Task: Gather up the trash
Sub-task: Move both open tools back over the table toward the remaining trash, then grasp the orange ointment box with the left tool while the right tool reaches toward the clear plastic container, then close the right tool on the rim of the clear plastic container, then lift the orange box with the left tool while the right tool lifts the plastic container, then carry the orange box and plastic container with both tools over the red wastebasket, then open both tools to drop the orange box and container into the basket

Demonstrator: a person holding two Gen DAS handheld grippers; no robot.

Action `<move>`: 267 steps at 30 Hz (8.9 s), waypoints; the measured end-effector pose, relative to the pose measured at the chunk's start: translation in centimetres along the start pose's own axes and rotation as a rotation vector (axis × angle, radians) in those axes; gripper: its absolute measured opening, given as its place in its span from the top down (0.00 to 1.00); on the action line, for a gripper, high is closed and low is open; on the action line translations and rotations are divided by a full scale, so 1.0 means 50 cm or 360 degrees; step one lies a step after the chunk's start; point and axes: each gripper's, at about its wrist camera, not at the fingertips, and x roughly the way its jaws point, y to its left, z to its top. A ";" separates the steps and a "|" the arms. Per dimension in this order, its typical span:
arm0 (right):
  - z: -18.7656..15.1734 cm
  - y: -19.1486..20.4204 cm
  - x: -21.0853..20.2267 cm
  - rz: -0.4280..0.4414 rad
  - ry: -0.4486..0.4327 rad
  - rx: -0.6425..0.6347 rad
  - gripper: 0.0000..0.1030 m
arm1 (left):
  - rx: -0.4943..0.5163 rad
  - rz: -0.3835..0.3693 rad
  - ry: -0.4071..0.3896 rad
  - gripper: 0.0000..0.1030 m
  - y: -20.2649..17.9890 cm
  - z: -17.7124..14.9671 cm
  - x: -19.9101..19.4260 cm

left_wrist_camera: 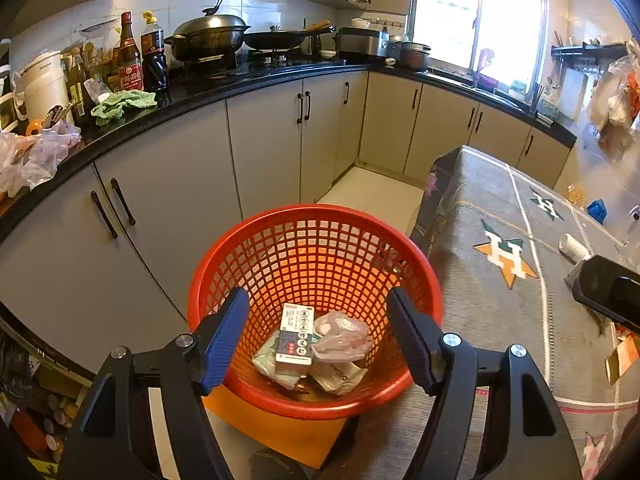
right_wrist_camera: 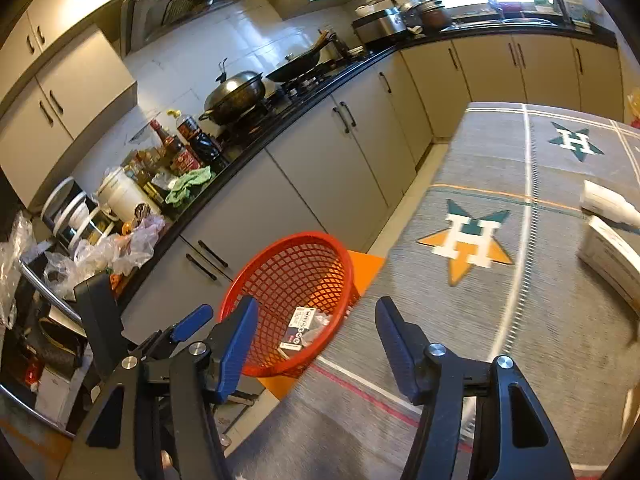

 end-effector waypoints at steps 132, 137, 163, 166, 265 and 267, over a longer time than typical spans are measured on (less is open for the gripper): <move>-0.163 -0.476 -0.401 -0.0545 0.0095 0.0370 0.47 | 0.0860 -0.0461 0.0262 0.58 -0.554 -0.212 -0.037; -0.151 -0.485 -0.384 -0.0532 0.0096 0.0341 0.46 | 0.0851 -0.0483 0.0257 0.58 -0.549 -0.213 -0.041; -0.183 -0.333 -0.370 -0.0437 -0.0069 0.0232 0.56 | 0.0738 -0.0444 0.0101 0.59 -0.480 -0.194 -0.089; -0.182 -0.320 -0.360 -0.0431 -0.0060 0.0217 0.56 | 0.0722 -0.0446 0.0096 0.59 -0.469 -0.192 -0.092; 0.051 0.037 0.239 -0.0073 0.0370 -0.0048 0.49 | 0.0030 -0.0046 0.0116 0.50 0.072 0.015 0.109; 0.053 0.033 0.221 -0.0061 0.0347 -0.0039 0.49 | 0.0031 -0.0045 0.0106 0.48 0.071 0.016 0.101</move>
